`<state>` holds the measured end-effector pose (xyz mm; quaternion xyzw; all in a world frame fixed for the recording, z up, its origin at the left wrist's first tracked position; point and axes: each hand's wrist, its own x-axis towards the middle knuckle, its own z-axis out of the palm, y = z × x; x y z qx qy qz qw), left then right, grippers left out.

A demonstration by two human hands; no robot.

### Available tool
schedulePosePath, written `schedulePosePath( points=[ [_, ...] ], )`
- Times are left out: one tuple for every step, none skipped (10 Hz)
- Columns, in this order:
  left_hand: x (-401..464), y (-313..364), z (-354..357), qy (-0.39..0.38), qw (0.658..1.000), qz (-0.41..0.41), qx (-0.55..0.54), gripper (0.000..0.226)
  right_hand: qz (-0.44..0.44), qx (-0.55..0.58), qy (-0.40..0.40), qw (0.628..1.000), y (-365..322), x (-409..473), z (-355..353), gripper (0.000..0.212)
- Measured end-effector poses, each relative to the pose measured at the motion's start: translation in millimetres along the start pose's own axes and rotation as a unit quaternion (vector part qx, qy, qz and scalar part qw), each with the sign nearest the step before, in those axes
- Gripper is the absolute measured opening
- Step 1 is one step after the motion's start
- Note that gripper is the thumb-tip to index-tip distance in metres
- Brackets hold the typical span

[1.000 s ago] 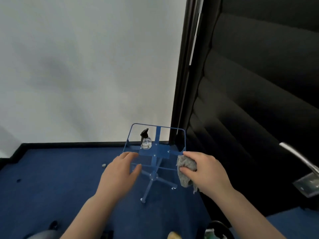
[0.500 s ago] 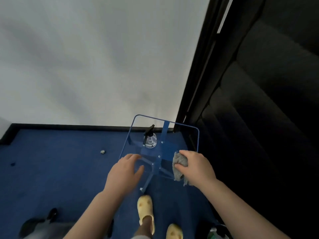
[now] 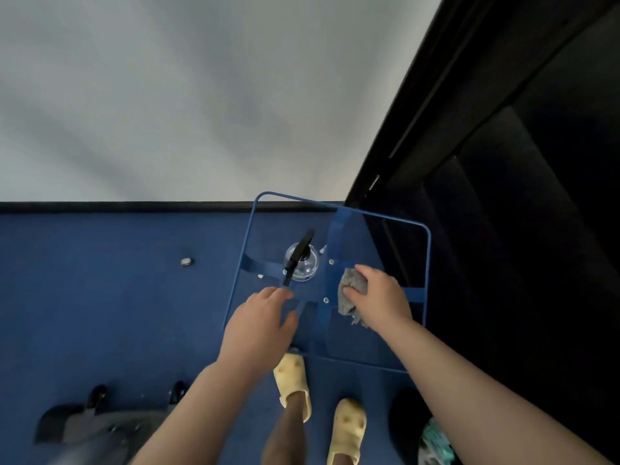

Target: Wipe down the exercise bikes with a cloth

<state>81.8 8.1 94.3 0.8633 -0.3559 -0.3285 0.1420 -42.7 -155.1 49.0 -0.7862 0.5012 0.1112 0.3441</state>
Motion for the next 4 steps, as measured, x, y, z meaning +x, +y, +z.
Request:
schedulePosePath(
  points=[
    [10.9,-7.7,8.5,-0.019,1.0,-0.006,-0.003,0.04,-0.005,0.005,0.007,1.0,0.6,20.7,16.8,0.054],
    [17.4,-12.8,16.1,-0.023,1.0,-0.007,-0.001,0.039,0.0,-0.013,-0.034,0.999,8.0,32.2,32.0,0.057],
    [19.5,-14.3,17.6,-0.026,0.999,-0.017,-0.009,0.038,0.014,-0.052,-0.075,0.996,12.4,34.1,32.4,0.058],
    [16.3,-15.5,14.2,-0.013,0.999,-0.028,-0.007,0.038,-0.004,-0.062,-0.049,0.997,13.8,28.0,24.6,0.057]
  ],
)
